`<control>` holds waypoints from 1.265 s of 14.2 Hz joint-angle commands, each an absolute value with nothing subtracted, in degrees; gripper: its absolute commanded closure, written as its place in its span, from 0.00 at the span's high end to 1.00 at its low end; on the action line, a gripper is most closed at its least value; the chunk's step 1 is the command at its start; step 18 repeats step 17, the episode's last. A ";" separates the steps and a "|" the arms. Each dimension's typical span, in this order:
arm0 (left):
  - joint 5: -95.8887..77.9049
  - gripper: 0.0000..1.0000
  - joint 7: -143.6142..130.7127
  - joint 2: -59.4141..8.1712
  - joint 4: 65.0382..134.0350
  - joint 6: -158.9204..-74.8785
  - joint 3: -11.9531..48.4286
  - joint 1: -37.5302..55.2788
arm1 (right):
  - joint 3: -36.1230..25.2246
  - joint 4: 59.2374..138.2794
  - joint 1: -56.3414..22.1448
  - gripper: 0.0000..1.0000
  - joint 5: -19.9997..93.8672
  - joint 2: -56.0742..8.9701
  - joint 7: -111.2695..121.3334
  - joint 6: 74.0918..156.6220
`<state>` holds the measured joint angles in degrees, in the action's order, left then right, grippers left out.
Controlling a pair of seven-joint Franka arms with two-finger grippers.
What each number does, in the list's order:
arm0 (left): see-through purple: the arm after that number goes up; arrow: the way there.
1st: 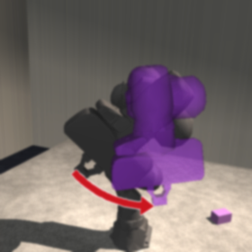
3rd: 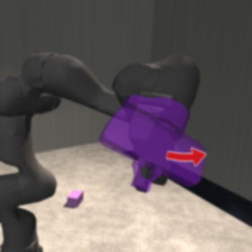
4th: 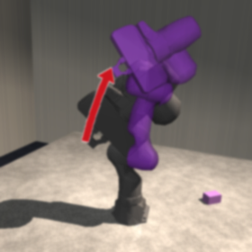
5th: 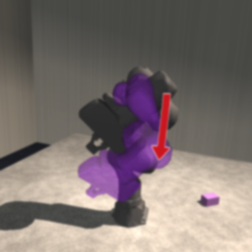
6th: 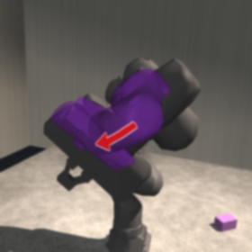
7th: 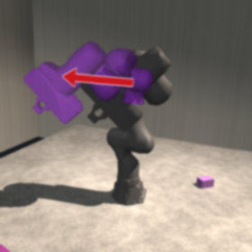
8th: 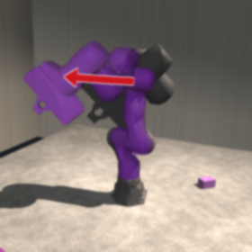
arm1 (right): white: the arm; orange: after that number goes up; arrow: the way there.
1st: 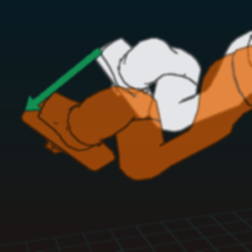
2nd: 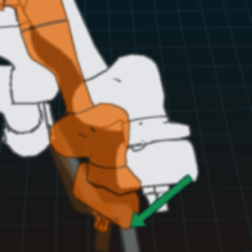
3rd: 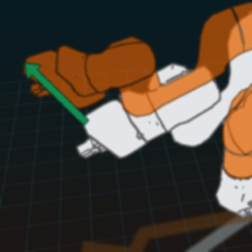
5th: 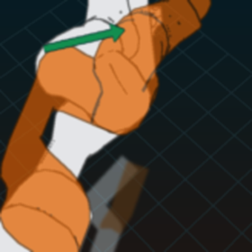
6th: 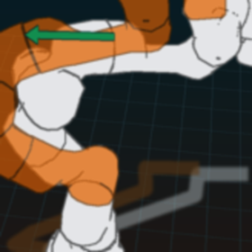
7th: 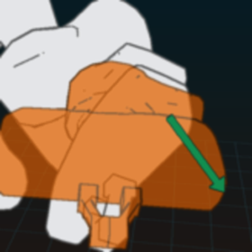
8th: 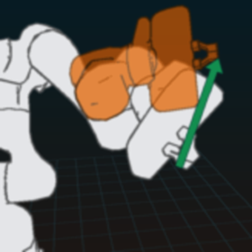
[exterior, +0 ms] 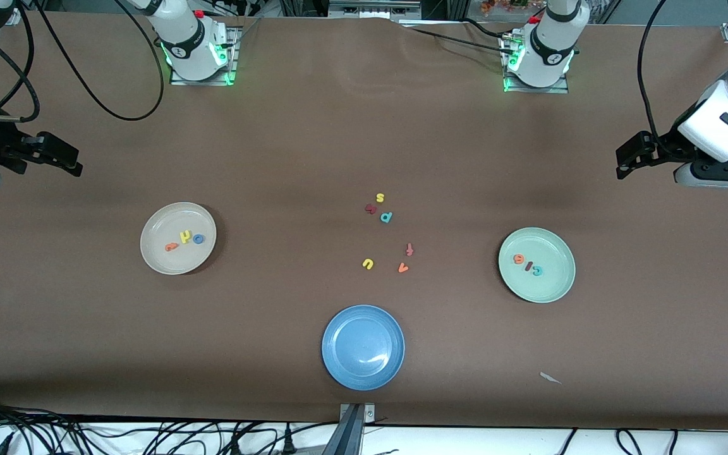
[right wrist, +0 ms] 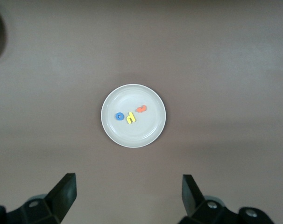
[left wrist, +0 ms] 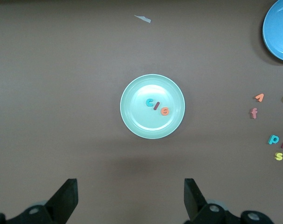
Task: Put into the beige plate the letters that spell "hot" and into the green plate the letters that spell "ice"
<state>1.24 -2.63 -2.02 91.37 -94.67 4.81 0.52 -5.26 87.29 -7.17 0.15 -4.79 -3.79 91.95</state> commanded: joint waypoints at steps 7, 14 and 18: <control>2.73 1.00 -2.11 -2.64 89.82 -94.04 4.92 0.44 | -5.10 86.57 -7.12 1.00 0.09 -5.62 -3.43 91.67; 2.11 1.00 -1.93 -2.55 89.91 -93.96 4.83 0.09 | -5.10 86.75 -7.03 1.00 0.09 -5.54 -3.25 91.76; 2.11 1.00 -2.20 -2.55 89.91 -93.87 4.92 0.09 | -5.10 86.75 -7.12 1.00 0.18 -5.62 -3.43 91.93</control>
